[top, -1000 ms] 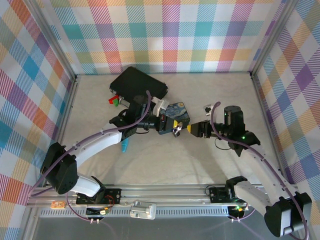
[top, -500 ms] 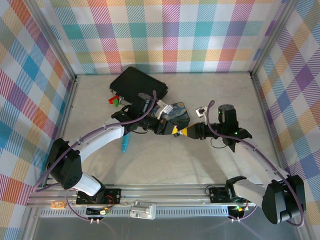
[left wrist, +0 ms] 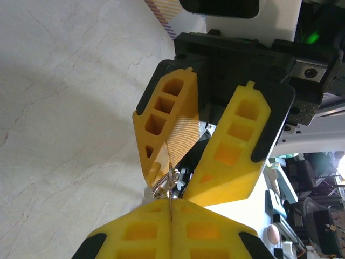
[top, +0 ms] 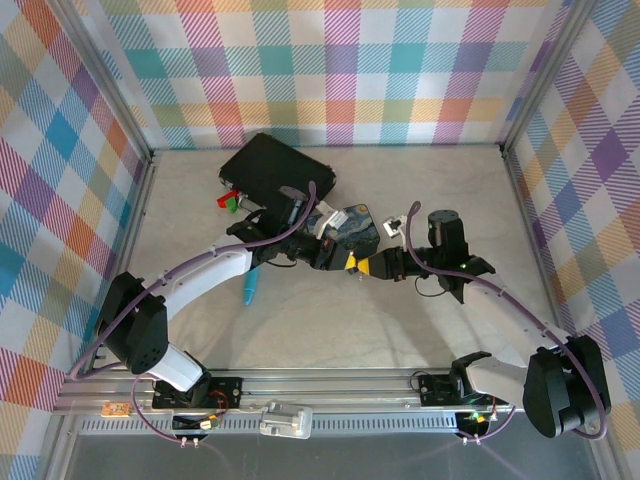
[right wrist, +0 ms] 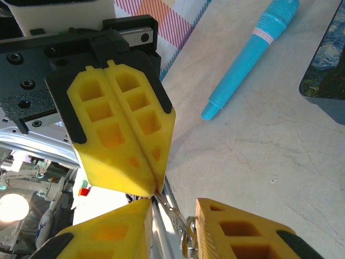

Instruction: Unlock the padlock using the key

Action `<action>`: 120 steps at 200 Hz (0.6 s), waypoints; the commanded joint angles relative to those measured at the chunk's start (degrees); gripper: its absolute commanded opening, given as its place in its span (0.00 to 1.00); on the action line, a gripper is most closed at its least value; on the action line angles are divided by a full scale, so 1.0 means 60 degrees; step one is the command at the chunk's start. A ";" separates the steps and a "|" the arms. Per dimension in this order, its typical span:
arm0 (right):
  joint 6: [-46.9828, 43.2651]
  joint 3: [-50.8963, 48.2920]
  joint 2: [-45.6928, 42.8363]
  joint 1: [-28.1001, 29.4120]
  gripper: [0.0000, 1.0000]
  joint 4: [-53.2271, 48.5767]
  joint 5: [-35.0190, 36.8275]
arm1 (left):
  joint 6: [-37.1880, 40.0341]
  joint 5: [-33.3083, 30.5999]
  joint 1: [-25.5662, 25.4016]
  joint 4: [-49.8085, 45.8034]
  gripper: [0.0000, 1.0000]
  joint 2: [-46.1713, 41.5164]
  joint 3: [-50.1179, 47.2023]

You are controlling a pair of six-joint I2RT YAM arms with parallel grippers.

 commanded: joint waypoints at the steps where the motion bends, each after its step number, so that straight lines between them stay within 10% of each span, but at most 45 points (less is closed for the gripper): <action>1: -0.0045 -0.0186 -0.0007 0.0063 0.17 0.0298 -0.0330 | 0.0005 0.0013 0.0063 0.0311 0.00 -0.0257 0.0130; 33: -0.0160 -0.0101 -0.0125 0.0072 0.00 0.0192 -0.0132 | -0.0262 -0.0271 0.0085 0.0444 0.01 -0.0427 0.0041; 64: -0.0877 0.0181 -0.0485 0.0078 0.00 -0.0684 0.0683 | -0.2191 -0.2985 0.0335 0.1153 0.80 -0.1225 -0.0637; 120: -0.1669 0.0543 -0.0517 0.0183 0.00 -0.1045 0.2618 | -0.7226 -0.6171 0.0134 0.3763 0.77 -0.2438 -0.2921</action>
